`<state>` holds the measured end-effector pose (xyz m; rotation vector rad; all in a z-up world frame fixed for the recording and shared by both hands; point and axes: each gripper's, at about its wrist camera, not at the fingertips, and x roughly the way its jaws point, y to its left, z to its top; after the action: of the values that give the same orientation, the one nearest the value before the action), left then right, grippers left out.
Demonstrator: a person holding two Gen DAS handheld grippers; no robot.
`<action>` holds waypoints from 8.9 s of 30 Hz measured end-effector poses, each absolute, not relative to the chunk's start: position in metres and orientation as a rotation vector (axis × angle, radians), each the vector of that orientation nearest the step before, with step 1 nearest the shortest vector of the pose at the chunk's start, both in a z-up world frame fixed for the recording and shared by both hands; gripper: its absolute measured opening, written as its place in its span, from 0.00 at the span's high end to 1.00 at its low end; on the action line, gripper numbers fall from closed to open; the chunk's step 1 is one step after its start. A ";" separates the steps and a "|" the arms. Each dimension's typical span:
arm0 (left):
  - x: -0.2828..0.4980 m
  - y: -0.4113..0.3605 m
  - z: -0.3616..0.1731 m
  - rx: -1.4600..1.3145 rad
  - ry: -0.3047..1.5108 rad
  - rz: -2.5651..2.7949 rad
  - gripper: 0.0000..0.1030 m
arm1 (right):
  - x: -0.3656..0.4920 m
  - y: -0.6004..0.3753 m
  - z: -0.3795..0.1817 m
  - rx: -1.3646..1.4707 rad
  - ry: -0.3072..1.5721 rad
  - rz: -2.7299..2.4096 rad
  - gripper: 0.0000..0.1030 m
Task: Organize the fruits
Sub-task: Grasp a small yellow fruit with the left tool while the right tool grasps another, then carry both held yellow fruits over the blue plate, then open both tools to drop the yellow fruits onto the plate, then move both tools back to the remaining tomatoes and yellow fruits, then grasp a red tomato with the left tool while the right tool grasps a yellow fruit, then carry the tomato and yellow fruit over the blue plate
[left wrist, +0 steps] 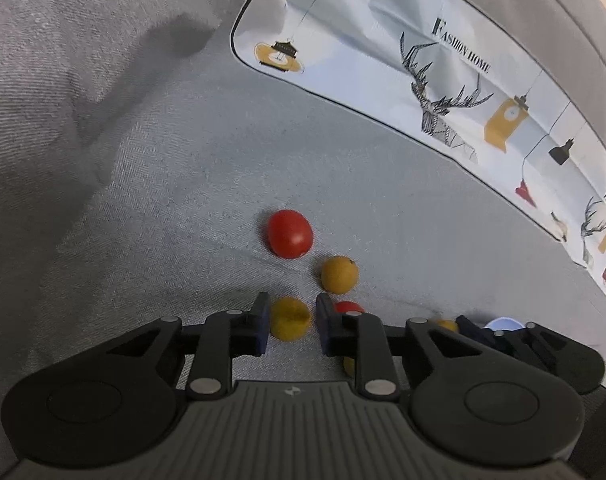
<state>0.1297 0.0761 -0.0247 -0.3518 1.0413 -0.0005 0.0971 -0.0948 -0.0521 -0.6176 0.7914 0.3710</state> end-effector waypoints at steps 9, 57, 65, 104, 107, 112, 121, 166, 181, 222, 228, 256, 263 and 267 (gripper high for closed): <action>0.134 0.072 -0.031 -0.319 1.071 0.004 0.70 | 0.098 -0.107 -0.018 -0.320 0.742 0.455 0.73; 0.061 0.005 0.026 0.062 0.827 -0.150 0.75 | 0.018 -0.246 0.059 0.079 0.563 0.157 0.73; 0.062 0.009 0.028 0.036 0.833 -0.151 0.75 | 0.018 -0.246 0.067 0.072 0.555 0.152 0.73; 0.062 -0.026 0.027 0.037 0.786 -0.256 0.75 | 0.027 -0.254 0.039 0.077 0.592 0.114 0.73; 0.062 -0.030 0.026 0.041 0.789 -0.263 0.75 | 0.026 -0.257 0.039 0.078 0.591 0.108 0.73; 0.062 -0.039 0.024 0.023 0.801 -0.311 0.75 | 0.026 -0.266 0.037 0.087 0.599 0.068 0.72; 0.045 -0.084 0.010 0.098 0.861 -0.588 0.75 | 0.029 -0.278 0.025 0.082 0.658 0.026 0.72; 0.055 -0.062 0.003 0.082 0.918 -0.523 0.82 | 0.035 -0.254 0.020 0.063 0.703 0.067 0.51; 0.106 0.092 0.015 -0.370 0.904 -0.010 0.87 | 0.031 -0.195 0.037 0.063 0.586 0.226 0.76; 0.142 0.067 -0.048 -0.439 1.085 -0.214 0.61 | 0.071 -0.077 -0.046 -0.091 0.784 0.455 0.74; 0.141 0.059 -0.044 -0.401 1.077 -0.208 0.69 | 0.069 -0.086 -0.040 -0.081 0.767 0.432 0.74; 0.123 0.058 -0.029 -0.118 1.097 -0.072 0.69 | 0.062 -0.095 -0.035 -0.136 0.893 0.423 0.73; 0.124 0.054 -0.033 -0.106 1.110 -0.066 0.69 | 0.065 -0.095 -0.035 -0.136 0.897 0.425 0.73; 0.123 0.052 -0.031 -0.089 1.101 -0.064 0.69 | 0.063 -0.094 -0.033 -0.137 0.892 0.424 0.73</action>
<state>0.1233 0.0516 -0.0309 -0.0887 1.1011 -0.0644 0.0633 -0.0942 -0.0334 -0.1369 0.8920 0.4241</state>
